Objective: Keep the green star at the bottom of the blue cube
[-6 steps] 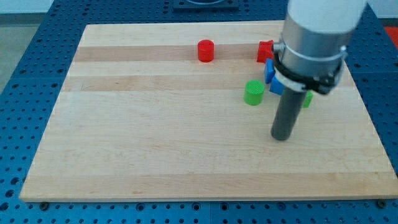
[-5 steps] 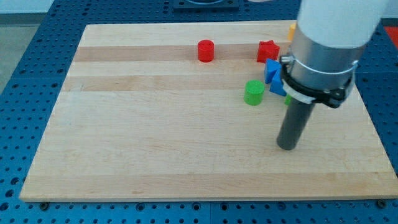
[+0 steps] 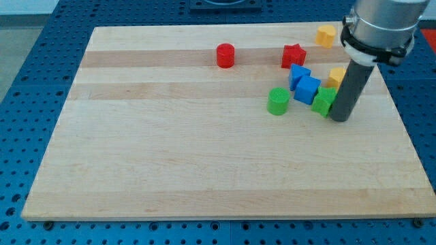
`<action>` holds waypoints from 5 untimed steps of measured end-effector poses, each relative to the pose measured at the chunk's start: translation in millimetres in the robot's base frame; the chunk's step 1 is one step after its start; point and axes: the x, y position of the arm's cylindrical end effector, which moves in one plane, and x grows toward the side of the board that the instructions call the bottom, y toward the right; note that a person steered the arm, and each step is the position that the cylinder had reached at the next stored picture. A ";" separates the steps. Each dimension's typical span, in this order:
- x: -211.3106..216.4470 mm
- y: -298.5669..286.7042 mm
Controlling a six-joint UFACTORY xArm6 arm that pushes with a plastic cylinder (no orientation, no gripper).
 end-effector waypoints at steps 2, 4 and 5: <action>-2.6 -14.4; -10.3 -51.8; -24.1 -75.2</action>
